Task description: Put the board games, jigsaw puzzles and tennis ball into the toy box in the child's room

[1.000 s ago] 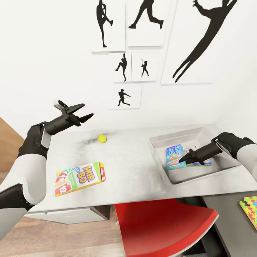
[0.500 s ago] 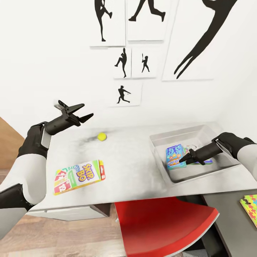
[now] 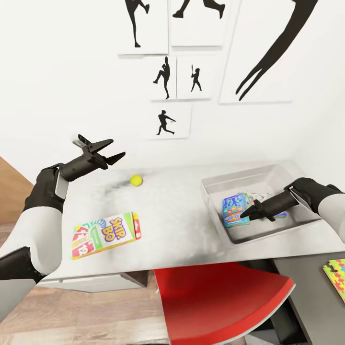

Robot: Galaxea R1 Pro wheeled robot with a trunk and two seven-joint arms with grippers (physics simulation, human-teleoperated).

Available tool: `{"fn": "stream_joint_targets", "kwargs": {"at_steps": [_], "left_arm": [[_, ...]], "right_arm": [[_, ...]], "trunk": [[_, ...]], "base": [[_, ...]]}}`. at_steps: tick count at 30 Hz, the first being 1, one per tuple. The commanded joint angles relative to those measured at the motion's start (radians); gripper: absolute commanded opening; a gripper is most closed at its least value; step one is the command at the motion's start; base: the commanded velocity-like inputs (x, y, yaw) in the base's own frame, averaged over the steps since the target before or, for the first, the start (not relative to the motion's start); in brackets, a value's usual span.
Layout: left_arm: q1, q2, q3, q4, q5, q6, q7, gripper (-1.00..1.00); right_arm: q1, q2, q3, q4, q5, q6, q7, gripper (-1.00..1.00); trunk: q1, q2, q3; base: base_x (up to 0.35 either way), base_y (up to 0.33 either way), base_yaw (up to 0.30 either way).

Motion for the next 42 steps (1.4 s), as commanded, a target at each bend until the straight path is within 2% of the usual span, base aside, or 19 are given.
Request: {"fn": "stream_joint_targets", "kwargs": {"at_steps": [1, 13, 42], "left_arm": [[-0.001, 0.0, 0.001, 0.0, -0.002, 0.011, -0.005, 1.0], [-0.001, 0.028, 0.002, 0.0, -0.004, 0.011, -0.005, 1.0], [-0.001, 0.028, -0.003, 0.0, -0.005, 0.011, -0.005, 1.0]], "right_arm": [[-0.001, 0.0, 0.005, -0.002, -0.003, 0.007, 0.004, -1.0], [-0.001, 0.001, 0.005, -0.002, -0.003, 0.007, 0.005, -1.0], [-0.001, -0.003, 0.006, 0.0, -0.002, 0.007, -0.005, -1.0]], "trunk": [[0.0, -0.002, -0.003], [0.0, -0.002, -0.012], [0.0, -0.002, -0.012]], "base": [[0.0, 0.0, 0.0], [0.0, 0.0, 0.0], [0.0, 0.0, 0.0]]}}
